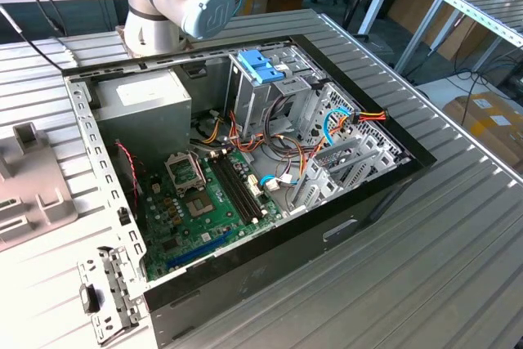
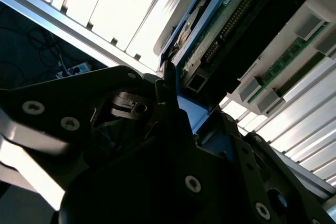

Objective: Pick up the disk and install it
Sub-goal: 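Pick up the disk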

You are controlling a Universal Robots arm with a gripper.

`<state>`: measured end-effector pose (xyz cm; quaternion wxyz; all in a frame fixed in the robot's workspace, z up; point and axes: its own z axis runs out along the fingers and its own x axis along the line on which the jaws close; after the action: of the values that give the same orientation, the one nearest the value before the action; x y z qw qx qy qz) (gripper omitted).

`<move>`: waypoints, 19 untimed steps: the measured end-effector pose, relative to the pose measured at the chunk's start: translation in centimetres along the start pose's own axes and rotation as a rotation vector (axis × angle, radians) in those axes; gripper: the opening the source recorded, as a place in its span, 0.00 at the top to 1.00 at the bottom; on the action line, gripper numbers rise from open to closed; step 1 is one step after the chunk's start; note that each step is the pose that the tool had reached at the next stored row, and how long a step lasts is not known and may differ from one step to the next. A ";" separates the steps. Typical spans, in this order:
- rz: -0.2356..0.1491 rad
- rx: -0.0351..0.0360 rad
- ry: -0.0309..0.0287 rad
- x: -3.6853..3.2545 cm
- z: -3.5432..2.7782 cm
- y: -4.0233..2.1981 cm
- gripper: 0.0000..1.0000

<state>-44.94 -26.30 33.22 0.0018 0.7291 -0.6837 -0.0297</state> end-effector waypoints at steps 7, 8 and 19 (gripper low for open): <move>0.000 0.0005 -0.0047 -0.02 -0.60 0.03 0.63; 0.000 0.0006 -0.0054 -0.03 -0.62 0.03 0.63; 0.000 0.0006 -0.0062 -0.04 -1.08 0.05 0.63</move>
<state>-44.94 -26.30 34.31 -0.0005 0.7291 -0.6836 -0.0318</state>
